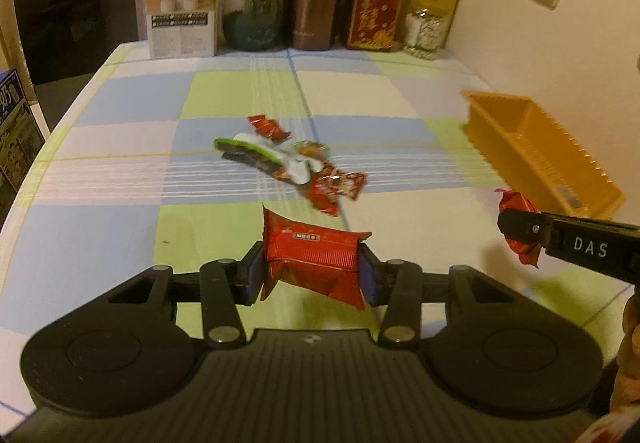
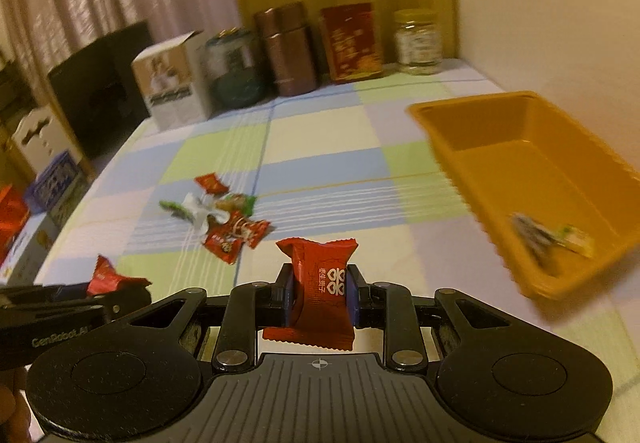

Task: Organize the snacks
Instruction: 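Carry both red packets over the orange tray and open both grippers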

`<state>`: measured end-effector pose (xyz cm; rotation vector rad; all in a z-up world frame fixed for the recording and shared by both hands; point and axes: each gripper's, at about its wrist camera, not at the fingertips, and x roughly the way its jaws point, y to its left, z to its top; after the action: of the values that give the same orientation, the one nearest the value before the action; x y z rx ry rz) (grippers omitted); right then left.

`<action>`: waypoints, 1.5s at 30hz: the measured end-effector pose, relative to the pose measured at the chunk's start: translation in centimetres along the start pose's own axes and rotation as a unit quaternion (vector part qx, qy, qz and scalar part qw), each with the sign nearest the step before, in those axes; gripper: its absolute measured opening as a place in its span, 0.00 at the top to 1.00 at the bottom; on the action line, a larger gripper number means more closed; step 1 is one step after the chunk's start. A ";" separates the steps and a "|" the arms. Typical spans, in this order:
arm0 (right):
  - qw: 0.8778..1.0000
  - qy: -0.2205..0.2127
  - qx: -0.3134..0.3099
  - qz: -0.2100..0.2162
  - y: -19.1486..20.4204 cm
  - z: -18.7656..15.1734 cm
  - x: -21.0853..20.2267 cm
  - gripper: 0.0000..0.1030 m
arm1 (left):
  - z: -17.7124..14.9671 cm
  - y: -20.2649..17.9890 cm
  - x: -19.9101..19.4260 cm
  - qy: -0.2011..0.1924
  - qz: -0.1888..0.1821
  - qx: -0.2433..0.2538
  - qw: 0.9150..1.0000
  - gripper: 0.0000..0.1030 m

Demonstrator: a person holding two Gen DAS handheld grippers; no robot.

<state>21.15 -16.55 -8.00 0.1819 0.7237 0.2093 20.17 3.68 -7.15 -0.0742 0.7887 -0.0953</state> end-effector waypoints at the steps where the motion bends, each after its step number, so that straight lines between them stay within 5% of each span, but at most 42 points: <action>1: 1.000 -0.003 0.006 -0.004 -0.3 0.1 -0.8 0.74 | 0.0 -0.5 -0.5 -0.002 -0.004 0.002 1.000 0.59; 22: 0.993 -0.039 0.065 -0.089 -8.8 0.0 -11.4 0.74 | 1.7 -13.1 -5.0 -0.026 -0.092 0.064 0.993 0.59; 45: 0.987 -0.059 0.091 -0.122 -16.5 2.6 -11.7 0.74 | 5.9 -22.0 0.2 -0.012 -0.162 0.101 0.982 0.59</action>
<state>16.42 -35.62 -2.51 0.2761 0.6412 -0.1007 23.25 -17.98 -0.96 -0.0095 0.7349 -0.4812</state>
